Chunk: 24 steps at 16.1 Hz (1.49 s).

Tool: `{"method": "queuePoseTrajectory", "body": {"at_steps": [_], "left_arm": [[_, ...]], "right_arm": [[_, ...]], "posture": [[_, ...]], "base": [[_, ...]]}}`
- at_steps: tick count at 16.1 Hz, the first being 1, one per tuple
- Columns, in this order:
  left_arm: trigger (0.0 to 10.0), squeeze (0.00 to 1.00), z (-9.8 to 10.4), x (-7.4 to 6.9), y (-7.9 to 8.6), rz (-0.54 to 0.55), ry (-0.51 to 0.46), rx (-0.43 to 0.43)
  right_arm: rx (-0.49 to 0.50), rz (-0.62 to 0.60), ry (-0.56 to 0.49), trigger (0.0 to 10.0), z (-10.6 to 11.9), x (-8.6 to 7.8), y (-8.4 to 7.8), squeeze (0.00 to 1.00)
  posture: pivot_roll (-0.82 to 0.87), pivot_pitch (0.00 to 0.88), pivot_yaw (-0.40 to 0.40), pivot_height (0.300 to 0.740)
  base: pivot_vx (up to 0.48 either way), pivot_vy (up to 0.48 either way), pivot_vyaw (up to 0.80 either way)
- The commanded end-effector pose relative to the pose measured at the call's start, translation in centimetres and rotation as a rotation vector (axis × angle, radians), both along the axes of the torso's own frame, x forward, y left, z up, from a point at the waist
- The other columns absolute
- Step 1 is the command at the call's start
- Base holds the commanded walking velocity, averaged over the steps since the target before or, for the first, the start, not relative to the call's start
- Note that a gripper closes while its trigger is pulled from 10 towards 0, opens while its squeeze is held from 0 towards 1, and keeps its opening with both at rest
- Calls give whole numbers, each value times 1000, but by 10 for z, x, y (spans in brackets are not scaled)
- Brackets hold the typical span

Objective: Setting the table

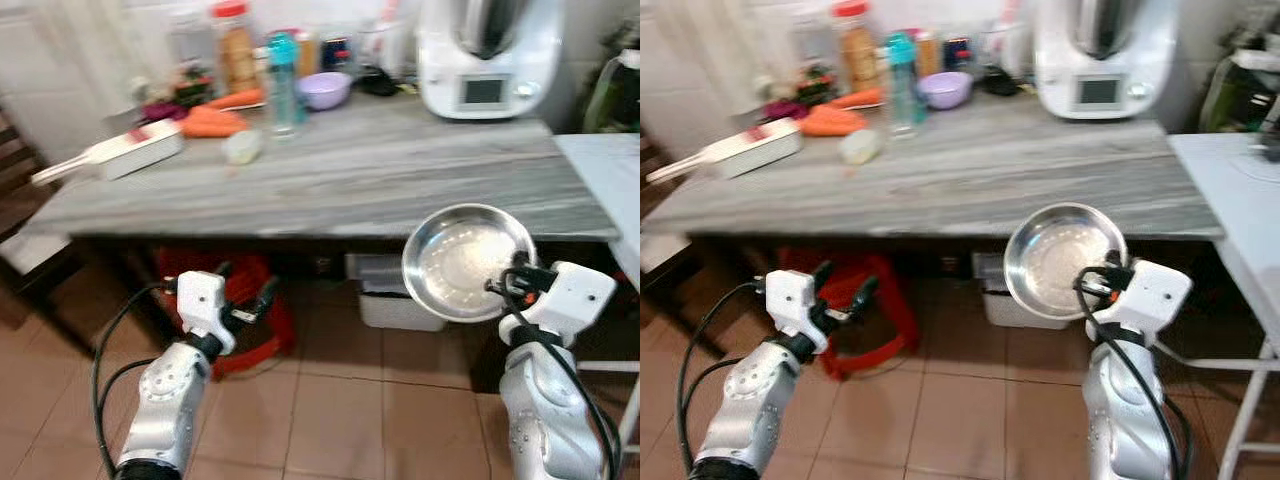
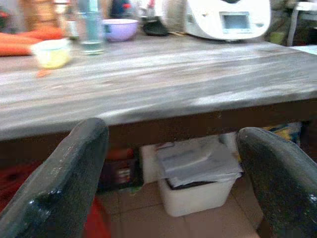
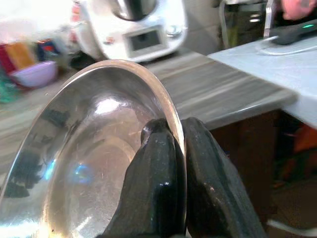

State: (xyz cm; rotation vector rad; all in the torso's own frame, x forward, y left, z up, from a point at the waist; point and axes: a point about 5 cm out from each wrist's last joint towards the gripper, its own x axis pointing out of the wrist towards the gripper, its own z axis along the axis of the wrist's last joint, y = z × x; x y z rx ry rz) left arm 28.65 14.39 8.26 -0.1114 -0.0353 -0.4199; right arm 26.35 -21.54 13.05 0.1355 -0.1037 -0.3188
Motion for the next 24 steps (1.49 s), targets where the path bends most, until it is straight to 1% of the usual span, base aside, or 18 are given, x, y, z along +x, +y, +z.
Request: {"method": "queuePoseTrajectory", "body": {"at_steps": [1,6,22,24], "left_arm": [[10000,0,1,0,6,13,-5,19],[10000,0,0,-1,7,14,-1,23],[10000,0,1,-2,6,4,-2,29],[10000,0,0,-2,7,9,1,27]], "right_arm": [[3,17,-27,10000,6,3,5,0],[-11,42,-29,10000,6,3,8,0],[5,25,-26,10000,3,5,8,0],[15,20,-30,10000,2,5,8,0]], "posture": [[-33,0,88,740],[-30,0,87,740],[-24,0,93,740],[-23,0,96,740]], "base": [[311,0,0],[313,0,0],[306,0,0],[139,0,0]]}}
